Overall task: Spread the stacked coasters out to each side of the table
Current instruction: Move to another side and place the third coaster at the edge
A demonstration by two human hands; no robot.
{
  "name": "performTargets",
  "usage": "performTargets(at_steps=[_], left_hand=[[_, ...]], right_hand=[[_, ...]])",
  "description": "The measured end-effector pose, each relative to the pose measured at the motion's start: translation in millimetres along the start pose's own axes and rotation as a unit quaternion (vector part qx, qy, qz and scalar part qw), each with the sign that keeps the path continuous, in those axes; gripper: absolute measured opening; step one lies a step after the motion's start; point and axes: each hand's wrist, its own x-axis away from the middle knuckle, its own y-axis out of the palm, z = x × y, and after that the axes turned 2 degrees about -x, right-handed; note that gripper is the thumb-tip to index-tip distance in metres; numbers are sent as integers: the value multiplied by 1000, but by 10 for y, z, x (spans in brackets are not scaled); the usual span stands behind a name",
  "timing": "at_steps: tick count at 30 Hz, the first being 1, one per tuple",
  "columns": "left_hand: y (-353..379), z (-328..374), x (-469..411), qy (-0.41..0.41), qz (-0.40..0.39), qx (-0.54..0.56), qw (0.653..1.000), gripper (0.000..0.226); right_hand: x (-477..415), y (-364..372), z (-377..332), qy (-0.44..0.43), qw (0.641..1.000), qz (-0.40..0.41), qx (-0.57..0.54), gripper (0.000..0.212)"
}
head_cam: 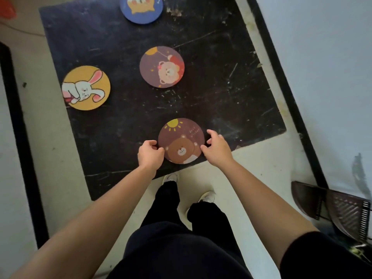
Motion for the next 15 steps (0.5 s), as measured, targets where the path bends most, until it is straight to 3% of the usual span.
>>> performTargets(at_steps=[4, 15], left_hand=[[63, -31, 41, 9, -19, 24, 999, 47], [69, -85, 93, 34, -57, 26, 997, 56]], right_hand=[[-44, 67, 26, -23, 999, -26, 18, 62], [118, 167, 200, -22, 1000, 4, 12, 61]])
